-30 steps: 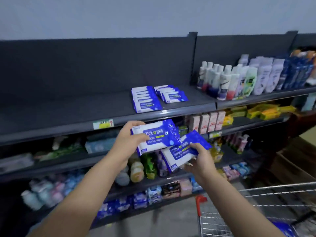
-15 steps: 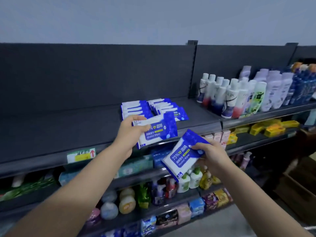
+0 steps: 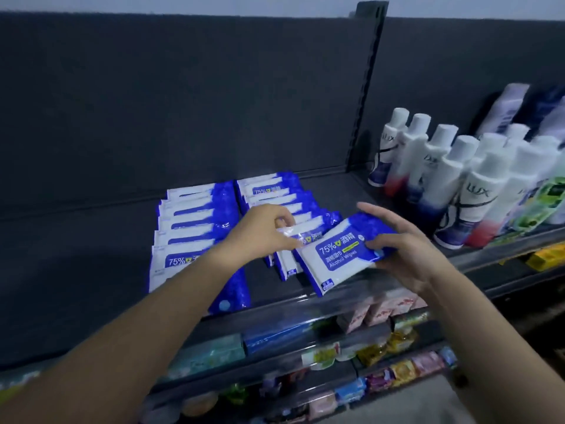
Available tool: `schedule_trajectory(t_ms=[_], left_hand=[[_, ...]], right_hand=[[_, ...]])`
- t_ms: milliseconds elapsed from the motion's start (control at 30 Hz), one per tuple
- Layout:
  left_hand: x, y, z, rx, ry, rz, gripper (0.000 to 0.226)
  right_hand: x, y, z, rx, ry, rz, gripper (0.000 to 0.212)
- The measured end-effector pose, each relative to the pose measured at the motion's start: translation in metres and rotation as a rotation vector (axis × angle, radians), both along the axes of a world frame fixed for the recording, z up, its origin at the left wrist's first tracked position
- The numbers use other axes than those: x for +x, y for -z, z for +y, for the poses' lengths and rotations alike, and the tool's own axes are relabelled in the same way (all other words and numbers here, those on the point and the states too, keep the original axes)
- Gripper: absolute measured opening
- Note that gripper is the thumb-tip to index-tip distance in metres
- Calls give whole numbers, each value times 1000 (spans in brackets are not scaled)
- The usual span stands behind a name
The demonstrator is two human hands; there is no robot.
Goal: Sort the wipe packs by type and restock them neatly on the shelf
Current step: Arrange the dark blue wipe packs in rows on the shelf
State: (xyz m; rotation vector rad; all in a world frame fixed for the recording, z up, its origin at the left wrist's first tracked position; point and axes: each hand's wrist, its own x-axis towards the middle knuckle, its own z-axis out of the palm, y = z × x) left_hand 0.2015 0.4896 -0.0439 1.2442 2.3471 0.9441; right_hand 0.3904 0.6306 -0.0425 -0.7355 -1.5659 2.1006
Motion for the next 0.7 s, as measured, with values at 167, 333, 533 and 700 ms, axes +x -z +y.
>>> schedule_trajectory(t_ms=[167, 333, 533, 700], left_hand=[[-16, 1, -5, 4, 131, 48, 27], [-13, -4, -16, 23, 149, 145, 38], [5, -7, -18, -259, 364, 396, 82], [4, -12, -12, -304, 462, 384, 82]], right_hand=[[-10, 11, 9, 186, -42, -113, 55], [-23, 23, 0, 448, 48, -129, 53], [-40, 38, -10, 1165, 67, -225, 48], [-30, 29, 4, 1304, -101, -382, 86]])
